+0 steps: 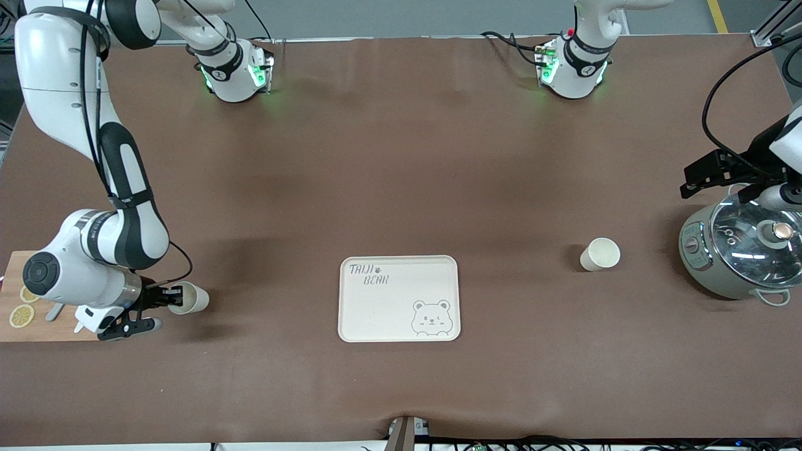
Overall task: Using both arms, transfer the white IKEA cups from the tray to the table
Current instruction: 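Lower the cup beside the cutting board and open the right gripper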
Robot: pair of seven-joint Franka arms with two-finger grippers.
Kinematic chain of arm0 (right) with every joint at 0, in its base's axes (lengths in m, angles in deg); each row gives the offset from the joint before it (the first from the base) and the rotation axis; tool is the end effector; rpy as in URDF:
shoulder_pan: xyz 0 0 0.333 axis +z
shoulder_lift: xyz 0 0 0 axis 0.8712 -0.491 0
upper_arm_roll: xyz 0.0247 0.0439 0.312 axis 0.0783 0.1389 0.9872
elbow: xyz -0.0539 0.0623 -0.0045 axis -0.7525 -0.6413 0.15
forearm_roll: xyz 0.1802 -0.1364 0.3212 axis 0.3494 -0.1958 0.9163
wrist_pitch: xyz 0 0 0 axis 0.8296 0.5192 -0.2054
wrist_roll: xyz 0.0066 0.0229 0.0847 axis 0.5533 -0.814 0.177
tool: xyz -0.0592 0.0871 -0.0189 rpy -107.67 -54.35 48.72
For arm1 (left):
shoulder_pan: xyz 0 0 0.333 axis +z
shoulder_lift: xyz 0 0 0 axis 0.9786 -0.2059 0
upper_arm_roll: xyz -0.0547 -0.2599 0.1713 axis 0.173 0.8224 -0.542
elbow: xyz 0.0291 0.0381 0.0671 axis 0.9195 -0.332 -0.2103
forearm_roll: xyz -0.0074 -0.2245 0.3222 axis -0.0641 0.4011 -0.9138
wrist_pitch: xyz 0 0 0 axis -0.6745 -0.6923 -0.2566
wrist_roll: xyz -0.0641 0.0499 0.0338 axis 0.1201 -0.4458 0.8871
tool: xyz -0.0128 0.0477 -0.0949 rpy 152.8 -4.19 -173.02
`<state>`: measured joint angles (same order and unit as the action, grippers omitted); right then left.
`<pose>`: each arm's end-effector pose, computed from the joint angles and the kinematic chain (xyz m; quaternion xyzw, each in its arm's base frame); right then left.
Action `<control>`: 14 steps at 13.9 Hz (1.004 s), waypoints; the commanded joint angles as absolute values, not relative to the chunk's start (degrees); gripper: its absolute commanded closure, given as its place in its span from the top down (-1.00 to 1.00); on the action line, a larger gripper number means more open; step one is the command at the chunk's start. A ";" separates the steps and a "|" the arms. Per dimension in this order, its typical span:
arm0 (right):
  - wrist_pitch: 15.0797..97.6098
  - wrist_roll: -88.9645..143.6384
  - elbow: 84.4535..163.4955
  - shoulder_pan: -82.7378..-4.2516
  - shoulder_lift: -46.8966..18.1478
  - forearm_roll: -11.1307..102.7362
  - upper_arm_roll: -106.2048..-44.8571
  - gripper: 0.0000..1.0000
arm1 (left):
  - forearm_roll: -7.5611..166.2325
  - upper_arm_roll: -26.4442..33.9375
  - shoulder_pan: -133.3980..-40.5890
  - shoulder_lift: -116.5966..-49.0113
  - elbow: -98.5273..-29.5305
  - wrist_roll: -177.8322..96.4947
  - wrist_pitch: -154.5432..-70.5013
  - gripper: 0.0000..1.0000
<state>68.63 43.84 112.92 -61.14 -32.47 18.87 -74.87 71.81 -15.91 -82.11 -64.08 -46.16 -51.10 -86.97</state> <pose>0.7043 -0.0513 0.2266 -0.9944 -0.0971 0.0031 0.0425 0.5939 -0.0303 0.6265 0.9980 -0.0572 0.0244 0.0110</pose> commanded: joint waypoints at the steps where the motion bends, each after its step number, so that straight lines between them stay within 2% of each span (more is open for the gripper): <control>1: 69.83 45.07 113.11 -62.00 -33.09 20.99 -74.12 -1.00 | 67.80 -14.67 -82.16 -63.42 -47.63 -54.23 -87.47 1.00; 7: 70.80 45.07 113.02 -61.74 -33.54 21.44 -74.12 -1.00 | 67.88 -14.23 -82.43 -63.60 -47.64 -54.15 -87.64 1.00; 8: 70.89 45.07 112.93 -61.74 -33.54 21.44 -74.12 -0.77 | 67.88 -14.14 -82.25 -63.60 -47.55 -54.15 -87.64 1.00; 10: 70.89 44.98 112.67 -61.47 -33.54 21.44 -74.12 0.67 | 67.97 -14.14 -82.16 -64.03 -47.55 -54.15 -88.08 1.00; 11: 70.89 44.98 112.58 -61.65 -33.54 21.44 -74.12 1.00 | 68.06 -14.14 -82.08 -64.21 -47.55 -54.15 -88.08 1.00; 14: 70.89 45.15 112.40 -61.91 -33.54 21.44 -74.12 1.00 | 68.76 -14.14 -81.81 -64.21 -47.55 -53.45 -88.08 1.00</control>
